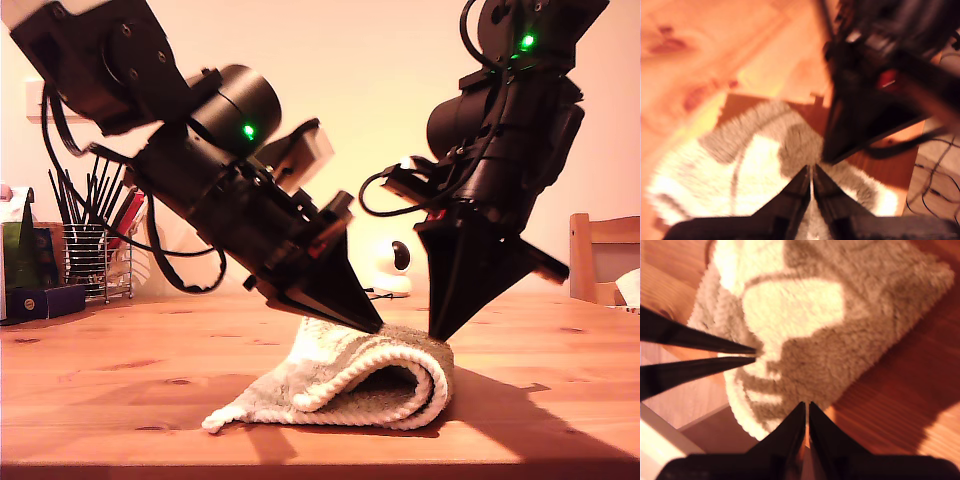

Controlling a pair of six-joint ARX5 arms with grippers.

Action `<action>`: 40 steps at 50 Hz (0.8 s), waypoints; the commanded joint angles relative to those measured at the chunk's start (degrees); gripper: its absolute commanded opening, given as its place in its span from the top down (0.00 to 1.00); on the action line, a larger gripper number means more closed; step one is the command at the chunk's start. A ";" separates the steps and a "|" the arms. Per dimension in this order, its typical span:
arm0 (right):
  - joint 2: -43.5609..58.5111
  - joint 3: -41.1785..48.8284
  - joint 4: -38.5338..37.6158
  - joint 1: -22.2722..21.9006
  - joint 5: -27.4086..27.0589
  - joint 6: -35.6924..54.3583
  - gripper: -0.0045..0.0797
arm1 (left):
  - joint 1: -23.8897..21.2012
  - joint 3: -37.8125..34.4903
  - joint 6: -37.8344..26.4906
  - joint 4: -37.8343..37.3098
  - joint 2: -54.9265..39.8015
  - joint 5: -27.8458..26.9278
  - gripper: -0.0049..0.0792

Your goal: Fold the tea towel in front of you. After folding it, place it to the left side.

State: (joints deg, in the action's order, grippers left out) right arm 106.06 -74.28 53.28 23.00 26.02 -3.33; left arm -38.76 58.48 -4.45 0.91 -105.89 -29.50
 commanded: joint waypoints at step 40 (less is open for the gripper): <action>-5.64 0.24 3.28 -0.70 -0.74 0.57 0.96 | -0.02 0.02 -2.47 -6.54 -4.81 5.40 0.97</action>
State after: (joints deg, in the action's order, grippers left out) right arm 100.03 -74.28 56.64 21.85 25.10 -3.09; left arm -39.03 58.72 -6.44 -3.99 -109.60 -24.91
